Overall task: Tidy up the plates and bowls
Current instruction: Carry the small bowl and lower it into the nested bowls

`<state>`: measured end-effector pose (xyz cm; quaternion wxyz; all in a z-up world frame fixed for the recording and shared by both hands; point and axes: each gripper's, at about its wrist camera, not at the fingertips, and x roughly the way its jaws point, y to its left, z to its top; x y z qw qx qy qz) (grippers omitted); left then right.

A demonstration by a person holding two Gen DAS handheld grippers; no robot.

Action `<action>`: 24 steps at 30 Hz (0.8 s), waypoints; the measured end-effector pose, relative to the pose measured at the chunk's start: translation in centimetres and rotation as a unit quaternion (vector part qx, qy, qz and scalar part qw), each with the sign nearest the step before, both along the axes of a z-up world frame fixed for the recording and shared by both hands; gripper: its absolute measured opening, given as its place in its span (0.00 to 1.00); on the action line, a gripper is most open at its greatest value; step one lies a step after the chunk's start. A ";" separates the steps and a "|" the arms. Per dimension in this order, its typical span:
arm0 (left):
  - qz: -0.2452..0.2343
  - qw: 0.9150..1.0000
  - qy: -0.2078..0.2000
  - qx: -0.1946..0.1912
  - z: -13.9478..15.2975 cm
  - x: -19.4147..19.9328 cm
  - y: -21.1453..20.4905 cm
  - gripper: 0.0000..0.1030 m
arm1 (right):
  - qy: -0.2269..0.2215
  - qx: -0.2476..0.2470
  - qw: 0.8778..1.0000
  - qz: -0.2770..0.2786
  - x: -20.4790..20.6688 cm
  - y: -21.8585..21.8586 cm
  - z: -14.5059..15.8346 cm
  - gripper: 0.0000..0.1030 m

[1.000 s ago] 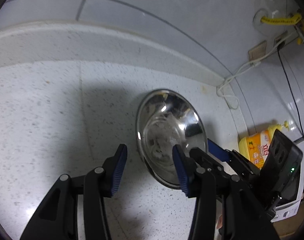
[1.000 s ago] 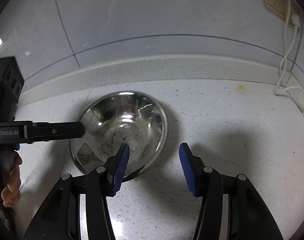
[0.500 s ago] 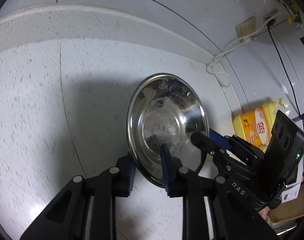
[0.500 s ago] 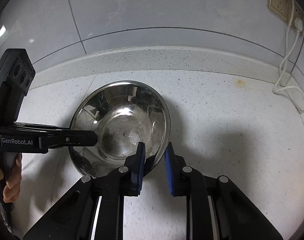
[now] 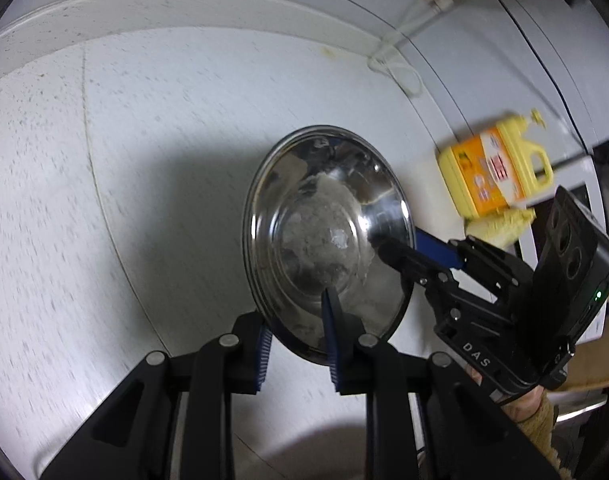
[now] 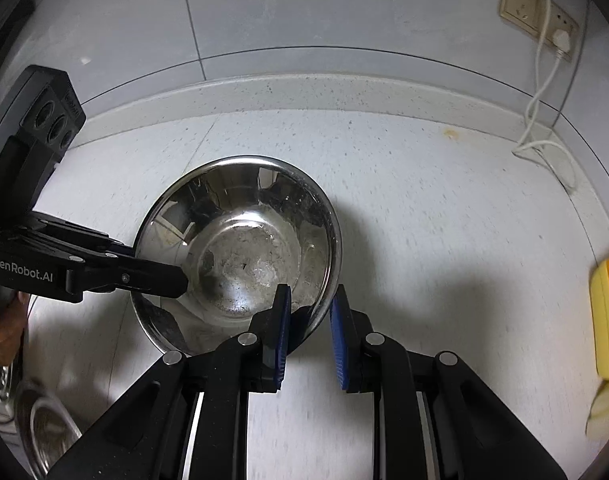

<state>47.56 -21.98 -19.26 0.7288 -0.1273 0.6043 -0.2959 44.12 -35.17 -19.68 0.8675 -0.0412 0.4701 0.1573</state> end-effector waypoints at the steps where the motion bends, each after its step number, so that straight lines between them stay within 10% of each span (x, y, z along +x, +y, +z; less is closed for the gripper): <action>1: -0.004 1.000 0.001 0.002 0.2 -0.5 -0.2 0.20 | 0.001 -0.001 1.000 -0.001 -0.5 -0.1 0.1 0.17; 24: -0.036 0.999 0.024 0.018 4.6 -14.3 2.7 0.20 | 0.006 0.042 0.999 0.010 -13.4 -0.3 3.5 0.17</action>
